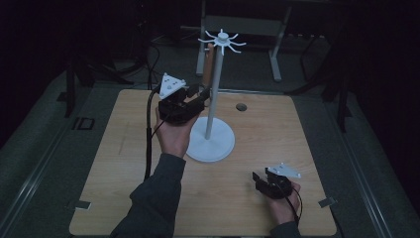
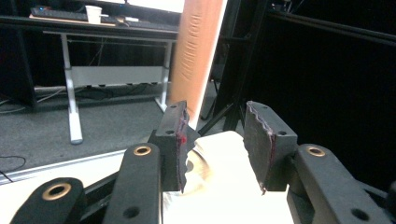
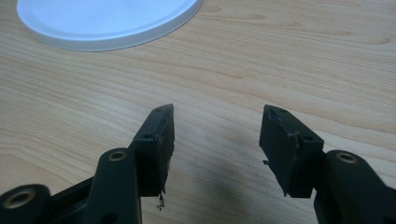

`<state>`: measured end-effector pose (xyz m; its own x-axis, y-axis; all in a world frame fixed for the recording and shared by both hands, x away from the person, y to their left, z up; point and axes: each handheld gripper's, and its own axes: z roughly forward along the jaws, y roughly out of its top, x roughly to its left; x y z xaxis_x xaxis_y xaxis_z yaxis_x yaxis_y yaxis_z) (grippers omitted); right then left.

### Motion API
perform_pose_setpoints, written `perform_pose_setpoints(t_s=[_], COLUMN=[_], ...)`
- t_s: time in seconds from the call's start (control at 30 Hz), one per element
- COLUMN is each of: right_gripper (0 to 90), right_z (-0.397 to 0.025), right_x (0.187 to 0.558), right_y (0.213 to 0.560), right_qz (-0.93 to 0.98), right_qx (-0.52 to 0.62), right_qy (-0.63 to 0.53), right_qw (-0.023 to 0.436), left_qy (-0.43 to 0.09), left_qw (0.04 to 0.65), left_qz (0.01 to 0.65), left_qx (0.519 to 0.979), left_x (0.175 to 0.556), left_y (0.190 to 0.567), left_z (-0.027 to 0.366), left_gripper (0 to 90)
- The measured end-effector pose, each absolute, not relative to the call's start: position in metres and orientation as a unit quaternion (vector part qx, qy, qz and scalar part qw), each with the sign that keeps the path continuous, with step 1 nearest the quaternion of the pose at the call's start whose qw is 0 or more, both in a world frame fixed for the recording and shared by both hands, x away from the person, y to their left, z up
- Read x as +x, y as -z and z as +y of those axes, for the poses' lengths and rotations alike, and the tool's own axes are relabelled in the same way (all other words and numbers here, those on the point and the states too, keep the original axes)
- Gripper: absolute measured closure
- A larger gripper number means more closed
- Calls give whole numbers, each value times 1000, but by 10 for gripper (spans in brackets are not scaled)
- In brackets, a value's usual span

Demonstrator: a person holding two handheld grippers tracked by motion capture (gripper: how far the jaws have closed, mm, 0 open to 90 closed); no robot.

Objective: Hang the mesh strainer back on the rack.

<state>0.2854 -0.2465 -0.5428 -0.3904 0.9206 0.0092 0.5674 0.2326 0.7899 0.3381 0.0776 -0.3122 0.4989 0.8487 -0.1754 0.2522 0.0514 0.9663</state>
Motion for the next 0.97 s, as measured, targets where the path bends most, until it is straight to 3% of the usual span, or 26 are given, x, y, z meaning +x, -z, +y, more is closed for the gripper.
perform_pose_setpoints(t_s=[0.97], right_gripper=[431], right_z=[-254], right_x=[290], right_y=[547], right_qz=[748], right_qx=[510], right_qy=[-343], right_qw=[249], left_qy=[-240], left_qw=[579], left_qz=[407], left_qx=[664], left_x=[325], left_y=[321], left_z=[79], left_gripper=[549])
